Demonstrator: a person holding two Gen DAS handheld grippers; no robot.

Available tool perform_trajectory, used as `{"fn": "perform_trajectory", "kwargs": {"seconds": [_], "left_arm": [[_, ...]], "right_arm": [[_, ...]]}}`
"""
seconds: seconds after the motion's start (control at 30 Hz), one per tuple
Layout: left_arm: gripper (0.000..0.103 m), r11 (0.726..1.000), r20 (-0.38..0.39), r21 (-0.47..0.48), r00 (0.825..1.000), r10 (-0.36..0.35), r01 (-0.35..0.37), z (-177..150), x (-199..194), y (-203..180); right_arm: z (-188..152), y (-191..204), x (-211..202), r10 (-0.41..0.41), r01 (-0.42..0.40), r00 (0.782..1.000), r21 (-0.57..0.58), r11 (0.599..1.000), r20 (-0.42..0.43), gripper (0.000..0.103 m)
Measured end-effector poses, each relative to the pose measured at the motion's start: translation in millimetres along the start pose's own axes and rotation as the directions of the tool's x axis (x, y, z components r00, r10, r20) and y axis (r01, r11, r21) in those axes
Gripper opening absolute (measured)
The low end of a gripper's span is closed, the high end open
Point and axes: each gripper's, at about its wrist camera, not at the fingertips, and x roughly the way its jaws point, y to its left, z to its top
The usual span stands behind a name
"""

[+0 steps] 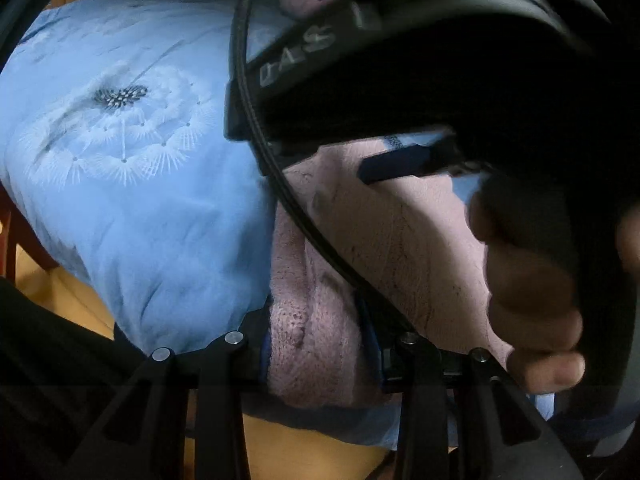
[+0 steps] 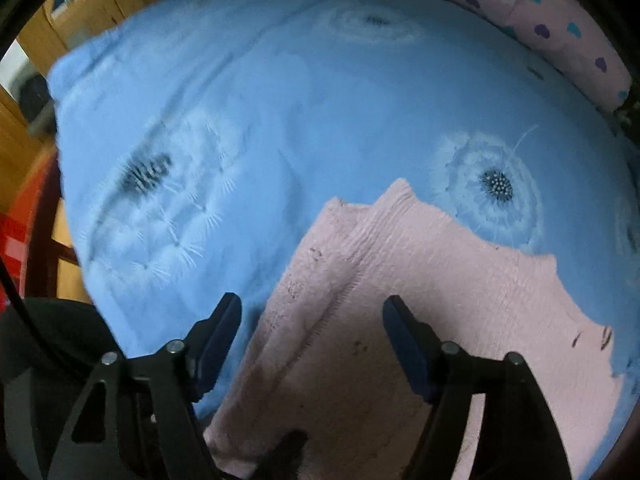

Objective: Fold small clothes

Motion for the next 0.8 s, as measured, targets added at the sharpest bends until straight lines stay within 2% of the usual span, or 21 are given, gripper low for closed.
{"fn": "perform_trajectory", "kwargs": {"seconds": [0.27,0.4,0.57,0.67,0.73,0.8], "left_arm": [[0.017,1.000,-0.007,0.014,1.000,0.003,-0.003,0.7,-0.3,-2.9],[0.017,1.000,-0.008,0.016,1.000,0.007,-0.006,1.6,-1.2,-3.5],[0.017,1.000,-0.012,0.018,1.000,0.000,0.001,3.0,-1.2,-5.1],[0.017,1.000,-0.015,0.019,1.000,-0.003,0.004,3.2,-1.4,-5.1],[0.015,1.000,-0.015,0.026,1.000,-0.005,0.005,3.9,-0.9,-5.3],[0.012,0.999,-0.017,0.033,1.000,-0.008,0.009,5.4,-1.4,-2.8]], "right_arm": [[16.7,19.9,30.1,-0.130,0.119,0.984,-0.094,0.988,-0.122,0.073],[22.4,26.6,39.1,-0.179,0.166,0.970,-0.088,0.982,-0.164,0.075],[30.9,27.5,46.2,-0.179,0.168,0.961,-0.067,0.983,-0.209,0.075],[35.3,23.4,45.2,-0.181,0.175,0.963,-0.048,0.983,-0.198,0.066],[35.5,22.4,44.7,-0.204,0.201,0.961,-0.036,0.979,-0.185,0.045],[37.7,18.6,43.1,-0.209,0.213,0.960,0.003,0.977,-0.187,0.031]]}}
